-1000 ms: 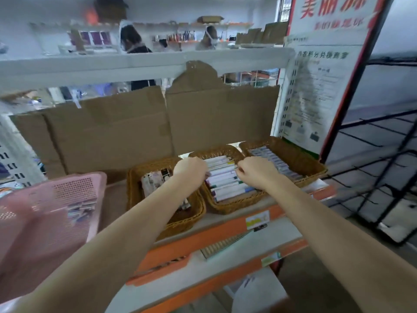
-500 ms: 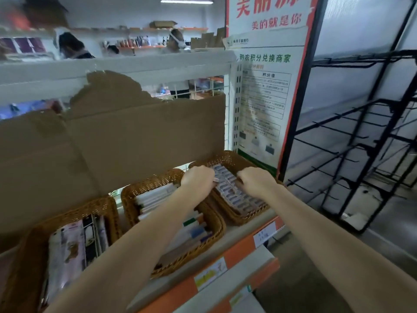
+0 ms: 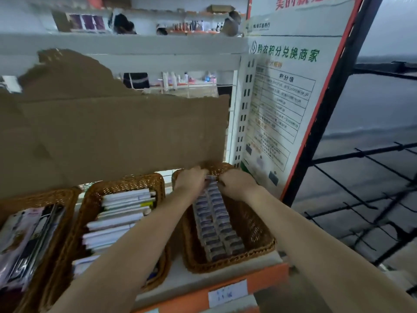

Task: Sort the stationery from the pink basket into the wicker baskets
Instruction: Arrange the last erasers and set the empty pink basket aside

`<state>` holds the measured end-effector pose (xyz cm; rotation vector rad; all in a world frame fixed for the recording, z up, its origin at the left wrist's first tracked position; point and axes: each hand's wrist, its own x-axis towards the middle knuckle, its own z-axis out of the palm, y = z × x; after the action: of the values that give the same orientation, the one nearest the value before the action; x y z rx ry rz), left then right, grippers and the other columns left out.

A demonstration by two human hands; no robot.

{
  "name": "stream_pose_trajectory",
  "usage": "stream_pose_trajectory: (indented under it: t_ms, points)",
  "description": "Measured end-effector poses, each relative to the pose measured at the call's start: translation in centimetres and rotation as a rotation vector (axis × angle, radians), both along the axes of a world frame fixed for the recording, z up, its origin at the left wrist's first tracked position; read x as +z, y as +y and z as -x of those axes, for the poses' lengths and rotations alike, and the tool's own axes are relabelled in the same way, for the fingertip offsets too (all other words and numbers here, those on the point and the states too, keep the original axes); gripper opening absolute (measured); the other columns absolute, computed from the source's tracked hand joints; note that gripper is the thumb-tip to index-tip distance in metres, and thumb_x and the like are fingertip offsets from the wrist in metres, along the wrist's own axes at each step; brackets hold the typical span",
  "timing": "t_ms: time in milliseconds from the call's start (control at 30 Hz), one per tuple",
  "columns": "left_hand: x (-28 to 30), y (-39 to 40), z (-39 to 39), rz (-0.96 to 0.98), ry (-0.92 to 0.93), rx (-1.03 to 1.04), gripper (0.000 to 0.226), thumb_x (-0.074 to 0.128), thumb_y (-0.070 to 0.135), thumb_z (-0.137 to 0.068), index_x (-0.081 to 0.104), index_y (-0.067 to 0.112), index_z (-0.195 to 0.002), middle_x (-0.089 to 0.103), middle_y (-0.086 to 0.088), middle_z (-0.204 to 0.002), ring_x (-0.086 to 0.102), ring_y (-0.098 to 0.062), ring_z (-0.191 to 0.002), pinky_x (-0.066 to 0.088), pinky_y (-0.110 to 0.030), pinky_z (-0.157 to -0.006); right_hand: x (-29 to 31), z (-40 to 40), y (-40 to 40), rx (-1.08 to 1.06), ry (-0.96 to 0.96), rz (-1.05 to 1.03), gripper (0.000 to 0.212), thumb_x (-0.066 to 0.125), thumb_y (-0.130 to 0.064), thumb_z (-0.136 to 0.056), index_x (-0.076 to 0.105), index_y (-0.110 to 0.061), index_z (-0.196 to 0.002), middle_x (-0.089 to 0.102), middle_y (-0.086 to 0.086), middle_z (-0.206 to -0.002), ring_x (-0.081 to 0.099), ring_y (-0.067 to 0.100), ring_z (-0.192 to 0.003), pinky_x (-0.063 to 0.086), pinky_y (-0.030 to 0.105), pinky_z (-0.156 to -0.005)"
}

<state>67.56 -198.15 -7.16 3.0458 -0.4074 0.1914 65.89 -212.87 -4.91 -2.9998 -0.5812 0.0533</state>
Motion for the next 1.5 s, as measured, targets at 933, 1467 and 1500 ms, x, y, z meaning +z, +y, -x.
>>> stream_pose_trajectory:
  t_ms: [933, 1467, 1500]
  points:
    - [1.1, 3.7, 0.3, 0.014, 0.143, 0.049, 0.029, 0.056, 0.029, -0.091, 0.06, 0.015, -0.117, 0.062, -0.007, -0.117, 0.055, -0.021, -0.106, 0.037, -0.026, -0.071, -2.8, -5.2, 1.0, 0.329, 0.014, -0.102, 0.025, 0.057, -0.025, -0.091, 0.057, -0.014, -0.113, 0.054, 0.005, -0.116, 0.05, 0.021, -0.108, 0.044, 0.034, -0.088]
    - [2.4, 4.1, 1.1, 0.229, 0.148, 0.1, 0.029, 0.063, 0.033, -0.088, 0.061, 0.019, -0.113, 0.063, 0.001, -0.106, 0.058, -0.016, -0.097, 0.045, -0.028, -0.073, -1.8, -3.2, -1.1, 0.181, 0.102, -0.623, 0.017, 0.066, -0.028, -0.085, 0.052, -0.032, -0.093, 0.054, -0.019, -0.092, 0.052, -0.007, -0.083, 0.037, 0.014, -0.066]
    - [2.8, 4.1, 2.0, 0.291, 0.145, 0.085, 0.03, 0.064, 0.035, -0.087, 0.061, 0.022, -0.114, 0.062, 0.004, -0.105, 0.057, -0.013, -0.094, 0.043, -0.026, -0.071, -1.5, -2.6, -1.2, 0.165, 0.158, -0.71, 0.018, 0.068, -0.027, -0.084, 0.053, -0.035, -0.092, 0.057, -0.019, -0.093, 0.053, -0.008, -0.086, 0.041, 0.016, -0.071]
